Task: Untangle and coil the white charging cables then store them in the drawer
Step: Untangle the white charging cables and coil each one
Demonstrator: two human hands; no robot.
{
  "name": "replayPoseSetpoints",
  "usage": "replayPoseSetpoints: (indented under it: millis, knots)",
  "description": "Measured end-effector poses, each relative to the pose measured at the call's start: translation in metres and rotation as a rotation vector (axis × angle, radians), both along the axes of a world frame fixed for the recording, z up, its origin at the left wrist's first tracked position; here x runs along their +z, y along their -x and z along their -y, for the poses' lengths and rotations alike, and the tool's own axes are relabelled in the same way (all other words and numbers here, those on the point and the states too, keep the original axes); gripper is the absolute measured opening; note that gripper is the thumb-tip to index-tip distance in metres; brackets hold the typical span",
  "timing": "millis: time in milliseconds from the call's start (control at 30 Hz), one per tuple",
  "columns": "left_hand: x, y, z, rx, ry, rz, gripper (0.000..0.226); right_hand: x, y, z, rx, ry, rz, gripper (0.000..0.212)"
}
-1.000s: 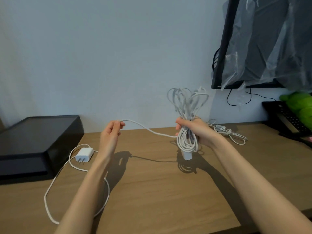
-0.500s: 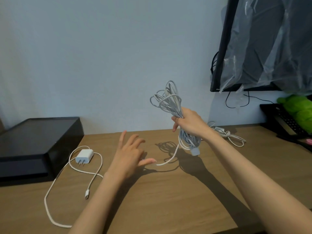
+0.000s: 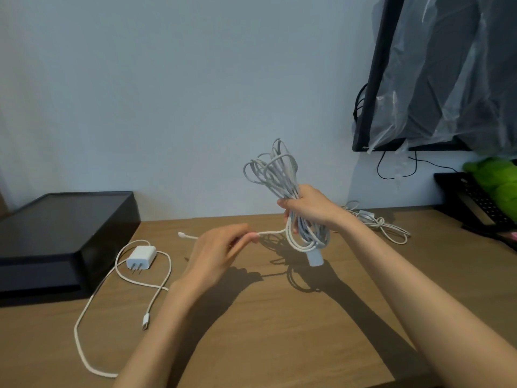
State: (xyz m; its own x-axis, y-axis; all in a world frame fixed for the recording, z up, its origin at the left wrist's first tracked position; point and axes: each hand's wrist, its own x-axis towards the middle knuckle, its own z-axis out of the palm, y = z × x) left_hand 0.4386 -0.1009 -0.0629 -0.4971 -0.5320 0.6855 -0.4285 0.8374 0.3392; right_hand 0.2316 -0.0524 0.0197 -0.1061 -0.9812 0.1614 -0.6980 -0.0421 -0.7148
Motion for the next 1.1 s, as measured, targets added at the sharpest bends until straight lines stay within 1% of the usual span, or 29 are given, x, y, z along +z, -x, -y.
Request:
replayPoseSetpoints:
  millis: [67, 133, 200, 267, 333, 367, 433, 500, 567, 600, 633, 700, 767, 833, 867, 900, 967, 1033, 1067, 1100]
  knots:
    - [0.007, -0.006, 0.004, 0.024, 0.085, -0.056, 0.029, -0.002, 0.005, 0.0, 0.035, -0.096, -0.142, 0.021]
    - [0.008, -0.008, 0.01, -0.005, 0.191, -0.029, 0.034, -0.005, 0.007, 0.0, 0.063, -0.177, -0.257, 0.024]
    - [0.006, -0.008, 0.013, -0.019, 0.279, 0.01, 0.036, -0.009, 0.008, -0.001, 0.069, -0.226, -0.319, 0.025]
    - [0.01, -0.006, 0.009, 0.016, 0.347, -0.008, 0.034, -0.014, 0.01, 0.0, 0.068, -0.258, -0.348, 0.026]
    - [0.013, -0.001, -0.001, 0.047, 0.53, -0.011, 0.032, -0.018, 0.008, 0.003, 0.061, -0.274, -0.4, 0.027]
    - [0.014, 0.002, -0.008, 0.047, 0.65, -0.002, 0.031, -0.019, 0.005, 0.005, 0.051, -0.275, -0.471, 0.027]
    - [0.017, 0.007, -0.021, 0.028, 0.831, 0.025, 0.032, -0.021, -0.005, 0.006, 0.016, -0.262, -0.704, 0.021]
    - [0.021, 0.006, -0.025, 0.023, 0.891, 0.011, 0.029, -0.022, -0.018, 0.004, 0.003, -0.203, -0.937, 0.016]
    - [0.025, 0.001, -0.022, 0.045, 0.809, -0.028, 0.027, -0.025, -0.027, -0.001, 0.038, -0.135, -1.082, 0.013]
    - [0.026, -0.001, -0.018, 0.046, 0.718, -0.057, 0.028, -0.025, -0.03, -0.004, 0.072, -0.106, -1.135, 0.013]
    - [0.026, -0.004, -0.013, 0.032, 0.597, -0.091, 0.029, -0.026, -0.033, -0.008, 0.114, -0.076, -1.174, 0.012]
    - [0.028, -0.01, -0.005, -0.041, 0.291, -0.18, 0.028, -0.025, -0.04, -0.017, 0.191, -0.039, -1.214, 0.006]
    - [0.029, -0.017, 0.001, -0.124, -0.021, -0.262, 0.022, -0.023, -0.048, -0.026, 0.257, -0.013, -1.225, 0.009]
    - [0.03, -0.018, 0.0, -0.149, -0.211, -0.308, 0.012, -0.021, -0.053, -0.032, 0.304, 0.035, -1.202, 0.009]
    - [0.029, -0.019, 0.001, -0.138, -0.299, -0.32, 0.008, -0.02, -0.056, -0.034, 0.316, 0.065, -1.164, 0.008]
    - [0.029, -0.02, 0.0, -0.13, -0.389, -0.335, 0.011, -0.019, -0.057, -0.036, 0.319, 0.096, -1.108, 0.007]
    - [0.029, -0.023, -0.001, -0.141, -0.553, -0.372, 0.017, -0.016, -0.057, -0.036, 0.309, 0.145, -0.968, 0.018]
    - [0.029, -0.026, -0.002, -0.188, -0.67, -0.426, 0.033, -0.013, -0.057, -0.036, 0.293, 0.196, -0.787, 0.035]
    - [0.027, -0.027, -0.003, -0.205, -0.753, -0.468, 0.043, -0.012, -0.056, -0.035, 0.29, 0.225, -0.68, 0.039]
    - [0.024, -0.024, -0.006, -0.208, -0.821, -0.526, 0.047, -0.012, -0.056, -0.033, 0.283, 0.246, -0.561, 0.039]
